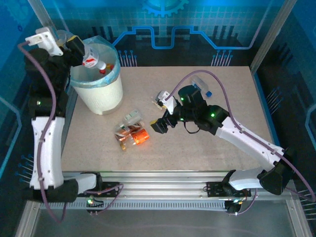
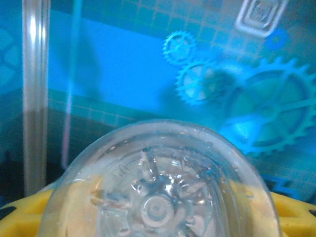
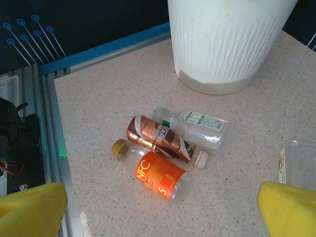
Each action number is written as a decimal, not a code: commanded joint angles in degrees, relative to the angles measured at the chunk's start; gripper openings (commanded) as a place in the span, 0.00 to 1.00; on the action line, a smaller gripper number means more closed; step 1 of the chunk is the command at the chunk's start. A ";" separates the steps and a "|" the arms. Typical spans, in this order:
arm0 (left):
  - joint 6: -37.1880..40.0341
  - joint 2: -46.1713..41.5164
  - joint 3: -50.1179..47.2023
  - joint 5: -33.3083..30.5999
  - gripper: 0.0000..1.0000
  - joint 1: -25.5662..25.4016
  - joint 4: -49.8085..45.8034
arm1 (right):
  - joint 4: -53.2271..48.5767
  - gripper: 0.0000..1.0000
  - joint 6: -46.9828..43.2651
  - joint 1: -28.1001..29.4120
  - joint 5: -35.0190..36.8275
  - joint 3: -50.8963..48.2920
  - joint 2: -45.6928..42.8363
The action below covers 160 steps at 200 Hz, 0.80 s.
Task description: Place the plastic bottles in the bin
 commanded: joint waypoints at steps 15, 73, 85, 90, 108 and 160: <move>9.55 7.75 1.84 -1.54 0.60 2.98 5.52 | -1.72 1.00 -0.23 0.77 0.21 2.11 0.08; 11.79 16.70 1.97 1.30 0.62 7.57 11.64 | -2.52 1.00 -0.18 0.82 -0.04 1.26 -0.65; 13.24 18.33 1.44 1.77 0.62 7.60 13.15 | -2.53 1.00 0.18 0.90 0.30 1.19 -0.78; 13.85 19.01 1.13 1.84 0.63 7.58 13.73 | -2.41 1.00 0.30 0.90 0.22 1.15 -0.74; 15.93 21.33 -0.05 1.92 0.65 7.58 15.97 | -2.64 1.00 0.61 1.00 0.27 1.36 -0.93; 17.48 23.79 -4.44 5.47 0.78 7.51 16.44 | -3.53 1.00 0.65 1.86 1.58 1.41 -1.10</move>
